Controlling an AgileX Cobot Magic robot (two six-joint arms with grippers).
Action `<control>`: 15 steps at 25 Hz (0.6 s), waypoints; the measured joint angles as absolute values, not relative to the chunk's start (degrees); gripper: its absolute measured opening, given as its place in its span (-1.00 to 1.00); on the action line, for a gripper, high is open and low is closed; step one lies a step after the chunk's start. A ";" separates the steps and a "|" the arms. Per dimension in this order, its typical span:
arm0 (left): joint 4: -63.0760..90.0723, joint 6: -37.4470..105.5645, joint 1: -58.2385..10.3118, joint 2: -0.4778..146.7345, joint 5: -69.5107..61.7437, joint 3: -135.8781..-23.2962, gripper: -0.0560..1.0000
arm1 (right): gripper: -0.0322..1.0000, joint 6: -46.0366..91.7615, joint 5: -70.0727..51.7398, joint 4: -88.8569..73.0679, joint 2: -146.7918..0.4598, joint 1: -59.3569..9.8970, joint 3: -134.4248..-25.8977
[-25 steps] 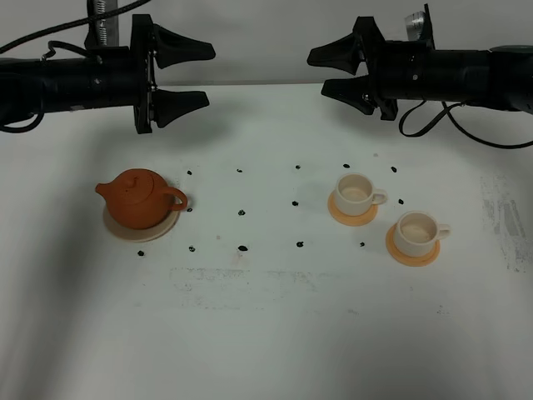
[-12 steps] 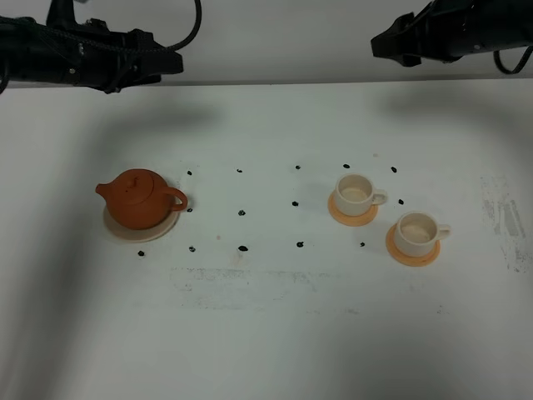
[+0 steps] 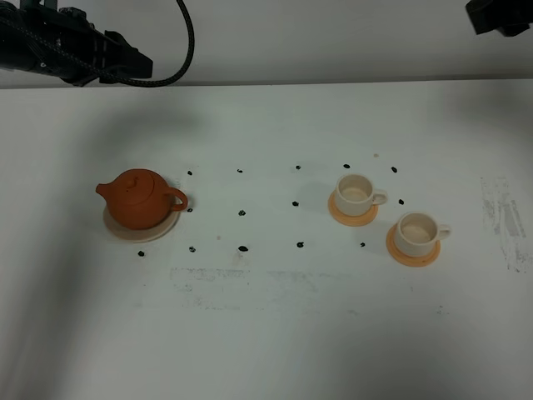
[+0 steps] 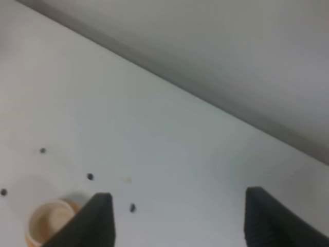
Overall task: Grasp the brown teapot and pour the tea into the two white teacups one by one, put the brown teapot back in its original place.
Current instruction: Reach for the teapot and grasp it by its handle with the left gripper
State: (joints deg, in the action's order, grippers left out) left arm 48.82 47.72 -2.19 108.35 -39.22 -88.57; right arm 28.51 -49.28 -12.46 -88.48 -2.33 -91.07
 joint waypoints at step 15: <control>35.10 47.07 -13.95 95.43 -18.05 -71.94 -0.39 | 0.07 22.99 -43.20 -10.51 -60.46 -2.33 -74.36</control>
